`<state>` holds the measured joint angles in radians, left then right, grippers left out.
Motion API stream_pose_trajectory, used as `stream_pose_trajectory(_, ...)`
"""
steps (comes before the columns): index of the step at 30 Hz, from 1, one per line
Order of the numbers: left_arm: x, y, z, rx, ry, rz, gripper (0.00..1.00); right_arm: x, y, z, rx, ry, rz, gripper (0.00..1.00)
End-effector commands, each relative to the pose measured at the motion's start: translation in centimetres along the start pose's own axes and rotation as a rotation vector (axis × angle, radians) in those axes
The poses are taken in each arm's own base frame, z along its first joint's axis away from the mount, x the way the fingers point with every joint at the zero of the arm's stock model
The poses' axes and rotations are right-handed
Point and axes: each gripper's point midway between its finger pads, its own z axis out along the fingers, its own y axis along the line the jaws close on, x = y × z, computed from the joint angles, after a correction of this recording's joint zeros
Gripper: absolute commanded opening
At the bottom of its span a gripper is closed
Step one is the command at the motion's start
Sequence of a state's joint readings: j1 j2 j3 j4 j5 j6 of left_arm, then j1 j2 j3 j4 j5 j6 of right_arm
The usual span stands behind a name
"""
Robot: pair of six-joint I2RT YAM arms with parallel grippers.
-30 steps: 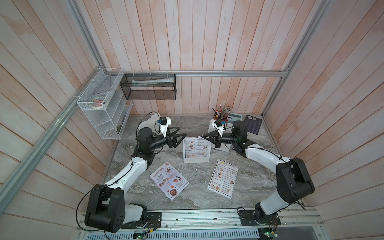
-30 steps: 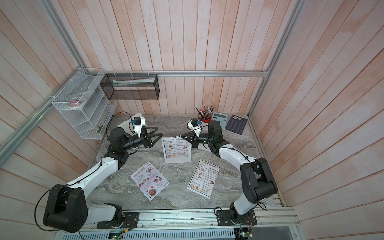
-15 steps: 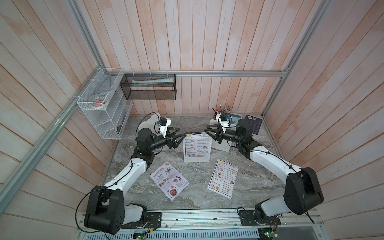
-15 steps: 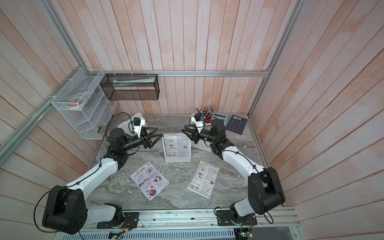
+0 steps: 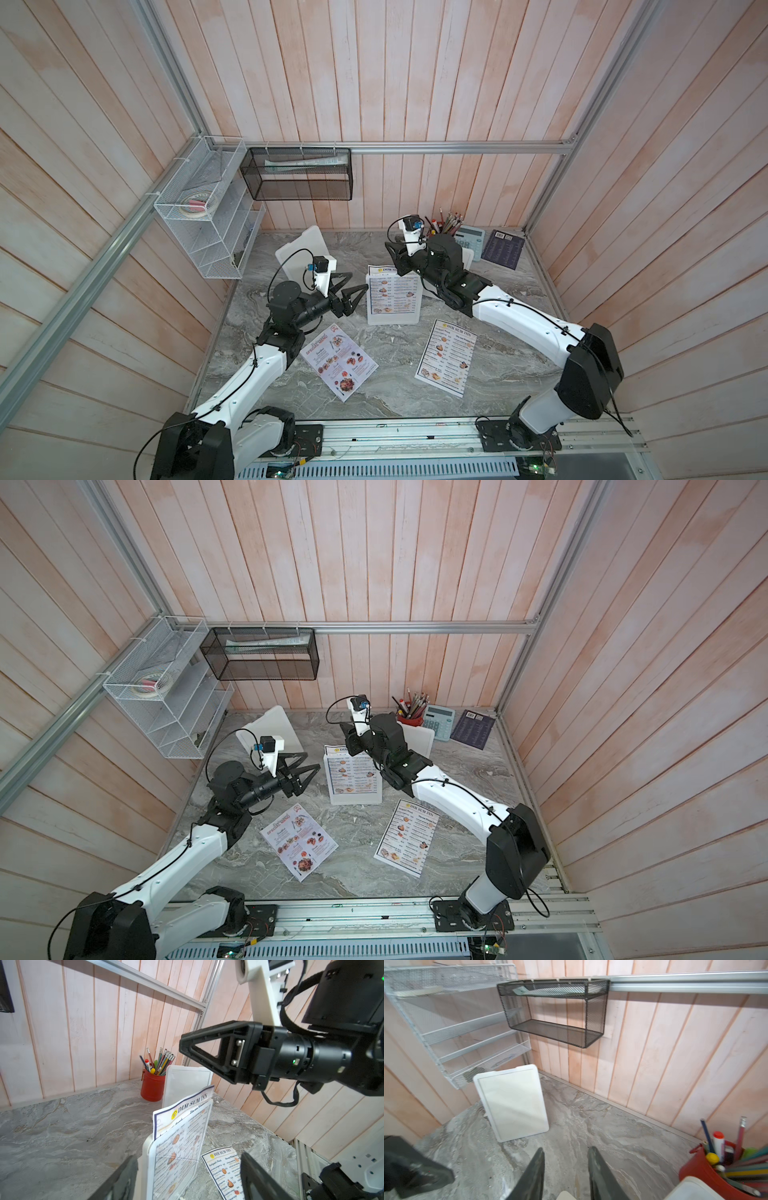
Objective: Insert the menus into the narrow rack
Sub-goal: Insert the menu into the narrow rack.
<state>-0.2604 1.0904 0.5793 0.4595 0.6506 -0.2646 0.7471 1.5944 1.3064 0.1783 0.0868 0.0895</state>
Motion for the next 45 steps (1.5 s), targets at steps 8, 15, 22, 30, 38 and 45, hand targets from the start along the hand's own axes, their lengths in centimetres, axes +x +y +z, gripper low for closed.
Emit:
stream_pose_trajectory(8,4.9,3.2,-0.6,-0.142,0.026,-0.015,0.78,2.8,-1.1,1.5,0.111,0.080,0.013,0.37)
stream_pose_trajectory(15,6.6,4.5,-1.1,-0.210,0.022,-0.016,0.80,3.9,-1.0,1.6,0.109,0.096,0.023,0.37)
stream_pose_trajectory(22,7.7,5.4,-1.5,-0.249,0.018,-0.028,0.80,4.9,-0.8,1.6,0.119,0.106,0.026,0.37)
stream_pose_trajectory(30,8.0,5.4,-1.6,-0.251,0.015,-0.029,0.79,5.7,-0.6,1.5,0.133,0.111,0.030,0.37)
stream_pose_trajectory(38,7.7,4.7,-1.6,-0.215,0.011,-0.025,0.79,6.2,-1.2,1.4,0.160,0.111,0.030,0.37)
stream_pose_trajectory(45,7.3,3.9,-1.8,-0.192,0.001,-0.020,0.79,4.1,-0.7,1.4,0.150,0.078,0.017,0.37)
